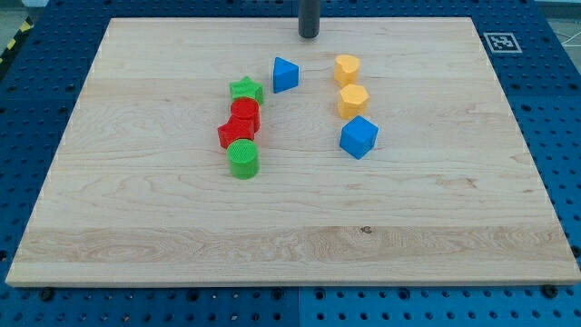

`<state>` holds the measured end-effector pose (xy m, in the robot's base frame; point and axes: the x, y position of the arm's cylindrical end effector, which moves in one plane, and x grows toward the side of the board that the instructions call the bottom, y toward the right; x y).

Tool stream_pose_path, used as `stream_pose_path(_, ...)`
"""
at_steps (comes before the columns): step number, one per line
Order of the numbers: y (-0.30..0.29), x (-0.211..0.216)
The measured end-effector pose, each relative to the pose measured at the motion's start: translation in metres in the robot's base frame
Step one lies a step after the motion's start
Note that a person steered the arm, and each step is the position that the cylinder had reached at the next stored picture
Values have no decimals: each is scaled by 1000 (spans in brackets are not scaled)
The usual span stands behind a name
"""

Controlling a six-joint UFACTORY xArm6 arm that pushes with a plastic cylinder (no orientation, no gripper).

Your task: Move your arm to the top center

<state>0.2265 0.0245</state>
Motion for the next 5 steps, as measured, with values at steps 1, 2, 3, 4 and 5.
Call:
stream_pose_path(1,-3,-6)
stream_pose_path(2,-9,-8)
stream_pose_path(3,-16,-11)
stream_pose_path(4,-19,-11)
stream_pose_path(5,-26,-11)
